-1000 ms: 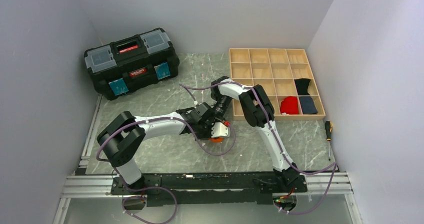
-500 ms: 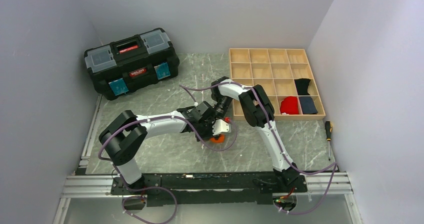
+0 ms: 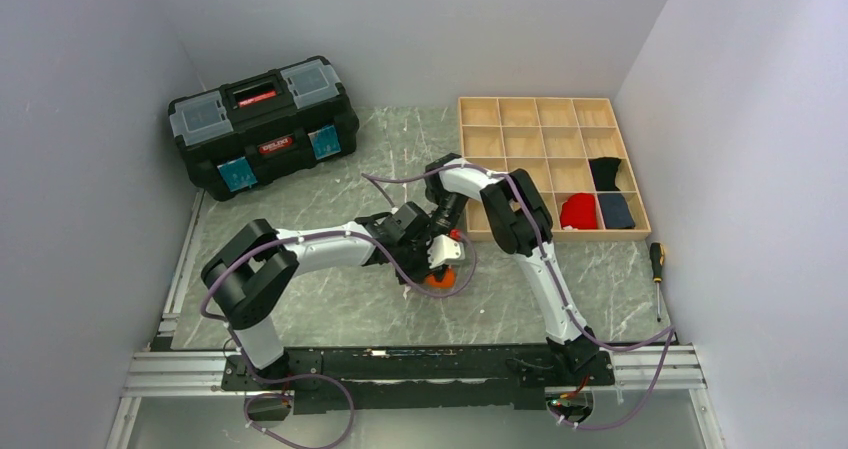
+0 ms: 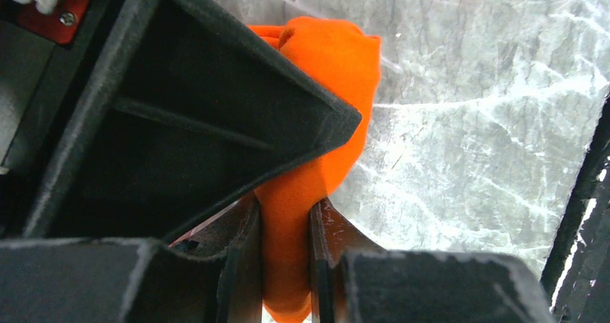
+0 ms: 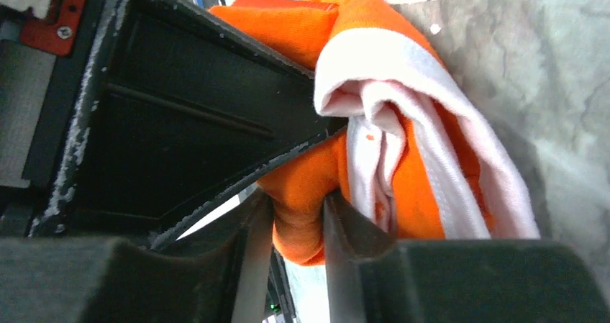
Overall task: Roll the underwear
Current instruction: Roll the underwear to the center of the board.
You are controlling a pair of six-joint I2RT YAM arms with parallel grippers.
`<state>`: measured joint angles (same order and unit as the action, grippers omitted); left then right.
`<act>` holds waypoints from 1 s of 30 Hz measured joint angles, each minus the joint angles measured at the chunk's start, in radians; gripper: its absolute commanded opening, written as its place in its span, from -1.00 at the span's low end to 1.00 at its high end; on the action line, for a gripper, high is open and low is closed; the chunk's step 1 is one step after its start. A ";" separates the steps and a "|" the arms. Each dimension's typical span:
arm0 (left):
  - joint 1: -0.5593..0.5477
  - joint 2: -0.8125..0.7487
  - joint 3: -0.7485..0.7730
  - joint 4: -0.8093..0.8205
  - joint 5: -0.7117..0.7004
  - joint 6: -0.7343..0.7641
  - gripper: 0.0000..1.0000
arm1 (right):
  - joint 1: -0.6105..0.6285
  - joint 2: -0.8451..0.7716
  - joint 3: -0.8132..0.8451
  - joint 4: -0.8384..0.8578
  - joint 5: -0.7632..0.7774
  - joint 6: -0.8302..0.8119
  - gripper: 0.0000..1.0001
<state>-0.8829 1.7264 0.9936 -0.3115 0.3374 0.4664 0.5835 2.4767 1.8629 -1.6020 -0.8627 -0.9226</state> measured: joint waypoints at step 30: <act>0.000 0.080 0.061 0.071 0.102 -0.016 -1.00 | -0.095 -0.045 0.130 0.062 0.119 0.025 0.12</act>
<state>-0.8829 1.8065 1.0550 -0.2405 0.4393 0.4503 0.4881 2.4313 1.9930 -1.5398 -0.7437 -0.8978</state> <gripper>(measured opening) 0.243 0.558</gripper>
